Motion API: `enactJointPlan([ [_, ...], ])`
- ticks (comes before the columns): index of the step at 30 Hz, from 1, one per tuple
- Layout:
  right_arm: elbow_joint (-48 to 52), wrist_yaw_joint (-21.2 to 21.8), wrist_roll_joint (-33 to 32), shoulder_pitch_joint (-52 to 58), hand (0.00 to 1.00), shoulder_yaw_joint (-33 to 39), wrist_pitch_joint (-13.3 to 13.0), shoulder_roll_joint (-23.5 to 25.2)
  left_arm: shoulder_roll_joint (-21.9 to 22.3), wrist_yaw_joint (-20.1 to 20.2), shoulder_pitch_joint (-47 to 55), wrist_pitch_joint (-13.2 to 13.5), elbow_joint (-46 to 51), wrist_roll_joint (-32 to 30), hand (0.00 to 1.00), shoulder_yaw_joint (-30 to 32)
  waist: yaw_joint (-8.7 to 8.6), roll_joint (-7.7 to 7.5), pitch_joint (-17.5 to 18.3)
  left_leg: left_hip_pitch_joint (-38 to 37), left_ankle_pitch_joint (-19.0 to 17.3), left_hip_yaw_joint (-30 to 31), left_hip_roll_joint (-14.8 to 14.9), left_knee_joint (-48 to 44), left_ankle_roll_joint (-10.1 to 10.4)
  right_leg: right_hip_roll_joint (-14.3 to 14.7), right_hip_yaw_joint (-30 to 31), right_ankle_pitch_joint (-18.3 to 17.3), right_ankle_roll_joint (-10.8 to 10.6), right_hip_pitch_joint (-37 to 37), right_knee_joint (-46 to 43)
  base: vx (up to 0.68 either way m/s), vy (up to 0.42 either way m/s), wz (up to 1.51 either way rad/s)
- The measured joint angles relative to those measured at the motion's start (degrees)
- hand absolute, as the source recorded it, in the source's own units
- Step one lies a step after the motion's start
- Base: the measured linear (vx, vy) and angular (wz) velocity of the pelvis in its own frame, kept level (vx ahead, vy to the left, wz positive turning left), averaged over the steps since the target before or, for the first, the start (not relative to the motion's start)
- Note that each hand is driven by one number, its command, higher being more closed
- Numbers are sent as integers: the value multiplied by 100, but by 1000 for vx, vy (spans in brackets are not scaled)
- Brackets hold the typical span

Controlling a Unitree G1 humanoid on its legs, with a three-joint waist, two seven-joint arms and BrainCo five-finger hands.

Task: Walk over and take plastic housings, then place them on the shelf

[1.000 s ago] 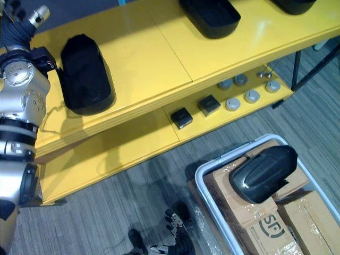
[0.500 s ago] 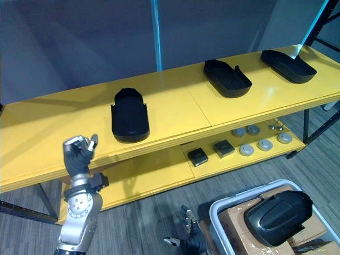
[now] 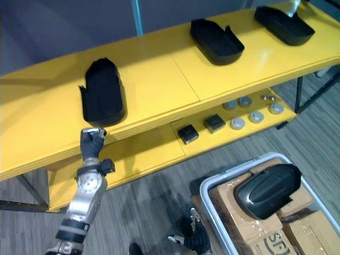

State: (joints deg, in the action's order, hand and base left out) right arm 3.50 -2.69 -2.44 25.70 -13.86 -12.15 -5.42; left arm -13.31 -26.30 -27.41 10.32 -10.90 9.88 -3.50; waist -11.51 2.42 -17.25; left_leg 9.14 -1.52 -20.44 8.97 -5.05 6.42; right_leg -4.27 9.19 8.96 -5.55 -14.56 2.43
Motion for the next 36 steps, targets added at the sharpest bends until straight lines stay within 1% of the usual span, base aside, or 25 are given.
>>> enactJointPlan([
  [3, -5, -55, -1, -74, 0, -115, -30, -77, -32, -68, -275, 70, -46, 76, 100, -18, -12, -13, -32, 169, -136, -141, 72, -228, -7, 45, 148, 38, 1, -161, 4, 11, 25, -30],
  [5, -6, -64, -7, -101, 0, -214, -31, -90, -46, -67, -540, 130, -125, 140, 100, -38, -26, -21, -147, 205, -194, -156, 110, -327, 12, 67, 174, 46, 1, -169, 6, 15, 22, -10],
  [9, -18, -62, -24, -125, 0, -317, -31, -83, -83, -73, -831, 201, -201, 243, 100, -88, -22, -25, -203, 320, -213, -159, 130, -387, 16, 79, 188, 54, 3, -258, 5, 1, 6, -1],
  [14, -96, -62, -27, -144, 0, -316, -31, -85, -441, -87, -1261, 236, -577, 405, 100, -71, -23, -65, -289, 376, -234, -212, 133, -429, 11, 79, 251, 69, -2, -336, -2, -6, 30, -5],
  [16, -100, -63, -28, -146, 0, -319, -32, -83, -507, -95, -1421, 234, -684, 565, 100, -55, -25, -82, -318, 372, -241, -236, 133, -432, 6, 80, 269, 70, -3, -342, -2, 3, 30, -6],
  [18, -132, -63, -30, -149, 0, -337, -32, -83, -598, -121, -1589, 244, -803, 587, 100, -17, -31, -120, -358, 370, -259, -274, 136, -443, -11, 82, 300, 73, -6, -355, -2, 2, 31, -7],
  [22, -272, -61, -63, -150, 0, -473, -34, -83, -748, -193, -1831, 246, -985, 698, 100, -3, -31, -152, -427, 371, -274, -291, 135, -452, -14, 80, 317, 73, -7, -360, 0, 1, 22, -2],
  [24, -274, -57, -63, -151, 0, -553, -34, -64, -898, -227, -1999, 242, -1184, 712, 100, 2, -36, -180, -456, 370, -274, -291, 135, -452, -14, 81, 317, 73, -8, -359, 0, 0, 0, 0],
  [27, -280, -57, -73, -151, 0, -541, -34, -48, -990, -228, -2111, 239, -1318, 828, 100, 49, -34, -199, -468, 370, -274, -291, 131, -451, -14, 78, 317, 74, -8, -358, -1, 0, 0, 0],
  [32, -358, -56, -153, -152, 0, -539, -34, -46, -976, -223, -2089, 234, -1302, 929, 100, 56, -26, -200, -469, 344, -273, -282, 127, -448, -15, 73, 308, 74, -8, -326, 0, 0, 0, 0],
  [35, -484, -57, -151, -158, 0, -536, -32, -45, -700, -213, -1609, 235, -755, 941, 100, 21, -28, -200, -469, 201, -273, -269, 118, -398, -15, 65, 287, 73, -9, -175, 41, 4, 8, 2],
  [36, -481, -57, -151, -164, 0, -523, -32, -43, -513, -206, -1319, 238, -450, 941, 100, -37, -27, -199, -467, 104, -273, -251, 108, -358, -15, 57, 265, 72, -9, -57, 83, 11, 22, 9],
])
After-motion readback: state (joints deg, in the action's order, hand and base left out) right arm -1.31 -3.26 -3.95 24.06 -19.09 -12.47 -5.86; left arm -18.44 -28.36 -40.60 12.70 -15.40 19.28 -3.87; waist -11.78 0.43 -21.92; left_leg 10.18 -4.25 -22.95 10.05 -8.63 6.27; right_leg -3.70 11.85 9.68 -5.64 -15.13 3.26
